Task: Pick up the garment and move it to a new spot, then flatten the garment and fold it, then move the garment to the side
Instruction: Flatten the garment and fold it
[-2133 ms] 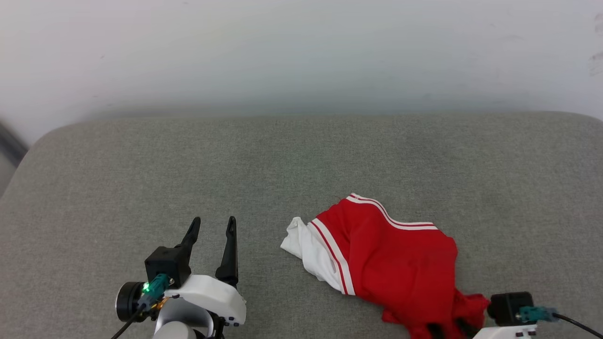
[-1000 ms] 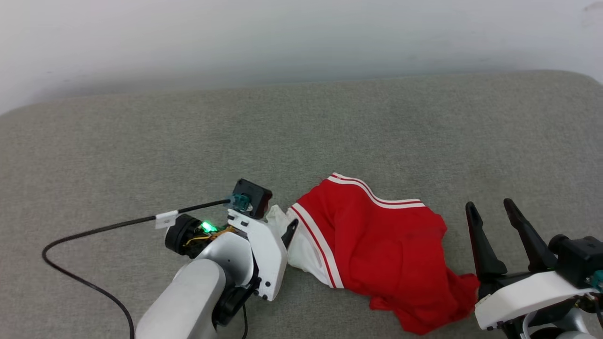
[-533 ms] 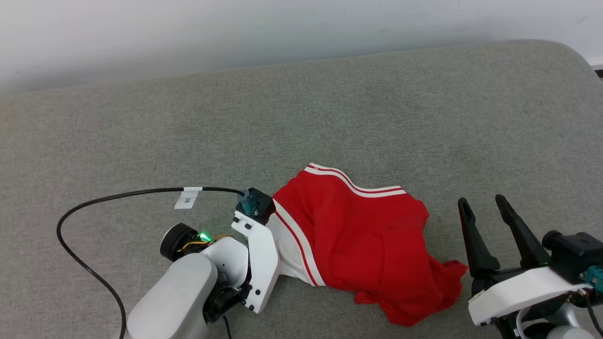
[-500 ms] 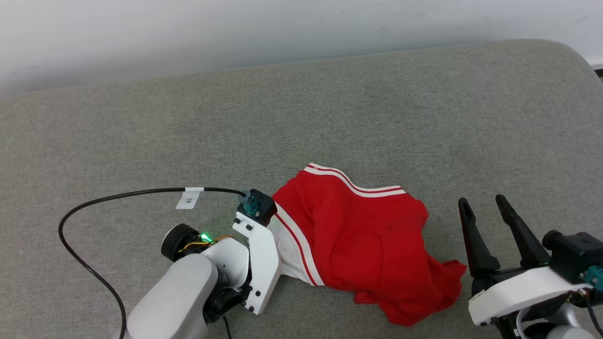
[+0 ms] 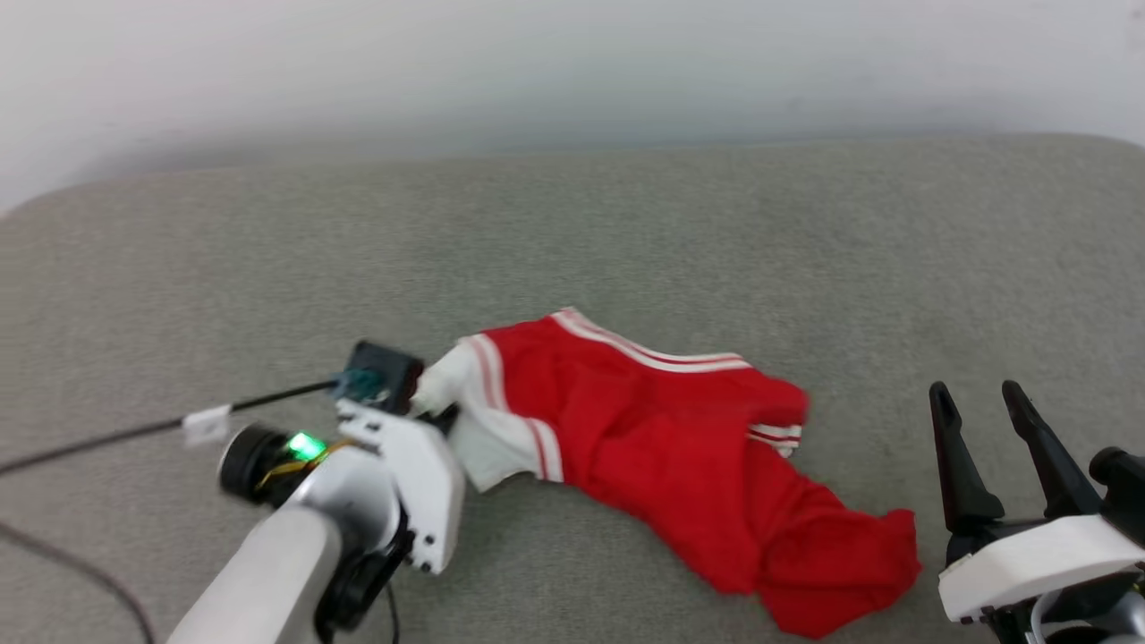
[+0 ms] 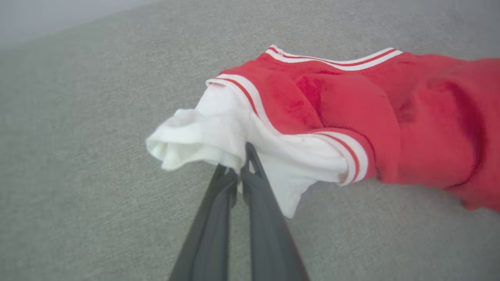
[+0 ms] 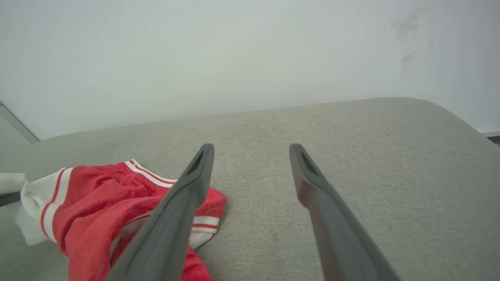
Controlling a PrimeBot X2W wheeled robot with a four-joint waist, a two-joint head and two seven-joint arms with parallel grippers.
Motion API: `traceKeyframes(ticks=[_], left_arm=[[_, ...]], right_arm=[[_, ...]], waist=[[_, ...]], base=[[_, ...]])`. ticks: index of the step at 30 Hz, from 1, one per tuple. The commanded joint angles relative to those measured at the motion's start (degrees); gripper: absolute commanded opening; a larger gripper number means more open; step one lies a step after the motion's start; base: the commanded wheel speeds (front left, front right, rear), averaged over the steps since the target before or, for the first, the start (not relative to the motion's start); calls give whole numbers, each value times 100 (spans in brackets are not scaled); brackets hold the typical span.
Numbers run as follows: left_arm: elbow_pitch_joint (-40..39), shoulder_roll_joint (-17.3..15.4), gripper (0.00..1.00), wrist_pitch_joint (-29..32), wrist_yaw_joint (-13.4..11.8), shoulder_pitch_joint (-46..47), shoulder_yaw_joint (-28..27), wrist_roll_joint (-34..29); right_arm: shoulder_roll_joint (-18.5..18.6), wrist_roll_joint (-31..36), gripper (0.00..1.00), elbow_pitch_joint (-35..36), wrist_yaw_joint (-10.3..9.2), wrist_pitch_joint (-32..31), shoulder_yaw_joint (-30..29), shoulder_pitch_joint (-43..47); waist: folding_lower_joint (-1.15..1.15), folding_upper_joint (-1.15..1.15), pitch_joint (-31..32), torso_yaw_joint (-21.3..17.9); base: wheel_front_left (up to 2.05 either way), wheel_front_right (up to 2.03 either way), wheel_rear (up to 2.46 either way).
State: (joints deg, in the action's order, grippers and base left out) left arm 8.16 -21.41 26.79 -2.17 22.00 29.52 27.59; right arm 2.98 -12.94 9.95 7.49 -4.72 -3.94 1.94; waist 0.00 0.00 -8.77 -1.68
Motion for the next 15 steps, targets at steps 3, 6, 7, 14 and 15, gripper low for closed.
traceKeyframes(ticks=[3,6,7,14,15], left_arm=[[-233,-126,0,-133,-308,-631,-255,187],[-255,-168,0,-179,-557,-1243,-432,405],[-226,-136,0,-191,-614,-1437,-474,504],[65,93,100,-517,-802,-2205,-577,786],[56,120,100,-633,-811,-2182,-594,748]], right_arm=[[-13,7,100,103,0,-77,-100,113],[-13,-23,100,152,0,-141,-153,184],[-13,-32,100,166,0,-157,-162,205],[-13,-93,100,192,0,-264,-187,338],[-13,-103,100,196,0,-269,-191,357]], waist=[[0,0,163,267],[0,0,203,343],[0,0,214,355],[0,0,348,381],[0,0,376,385]], base=[[0,0,0],[0,0,0],[0,0,0],[0,0,0],[0,0,0]])
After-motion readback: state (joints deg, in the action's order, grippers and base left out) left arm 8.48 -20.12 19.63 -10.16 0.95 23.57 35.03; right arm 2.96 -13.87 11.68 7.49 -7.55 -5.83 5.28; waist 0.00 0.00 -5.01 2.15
